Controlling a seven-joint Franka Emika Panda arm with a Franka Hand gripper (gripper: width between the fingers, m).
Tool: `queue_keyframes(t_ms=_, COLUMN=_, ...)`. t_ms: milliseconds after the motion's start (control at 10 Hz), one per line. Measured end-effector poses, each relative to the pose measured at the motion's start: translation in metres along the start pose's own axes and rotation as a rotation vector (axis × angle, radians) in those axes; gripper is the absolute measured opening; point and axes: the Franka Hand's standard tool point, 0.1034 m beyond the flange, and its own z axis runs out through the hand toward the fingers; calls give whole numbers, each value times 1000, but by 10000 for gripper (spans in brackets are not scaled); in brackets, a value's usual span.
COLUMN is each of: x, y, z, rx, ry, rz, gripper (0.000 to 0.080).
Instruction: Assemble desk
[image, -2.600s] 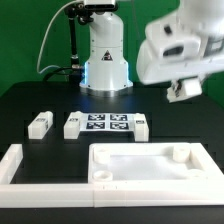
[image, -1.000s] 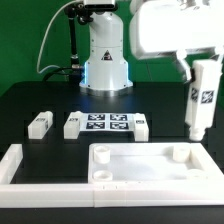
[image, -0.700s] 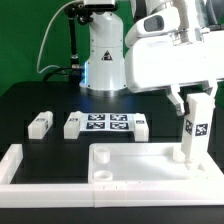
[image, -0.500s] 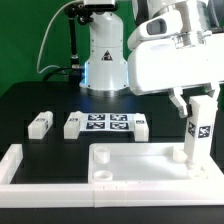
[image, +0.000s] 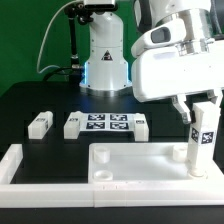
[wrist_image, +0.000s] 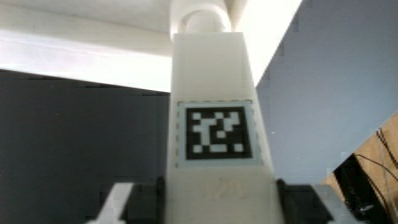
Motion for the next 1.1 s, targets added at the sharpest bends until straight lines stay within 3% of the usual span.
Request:
queue_keyframes(t_ms=500, x=-9, y=2, z=12, rx=-1, ry=0, rz=1, gripper=288)
queue_keyframes(t_ms=900, x=-6, y=3, z=14, rx=-8, ry=38, rz=1, gripper=288)
queue_keyframes(t_ms=1000, x=-6, y=3, z=14, rx=-8, ry=38, rz=1, gripper=369)
queue_keyframes(t_ms=1100, x=-6, y=3, z=14, rx=-8, ry=37, rz=2, gripper=369)
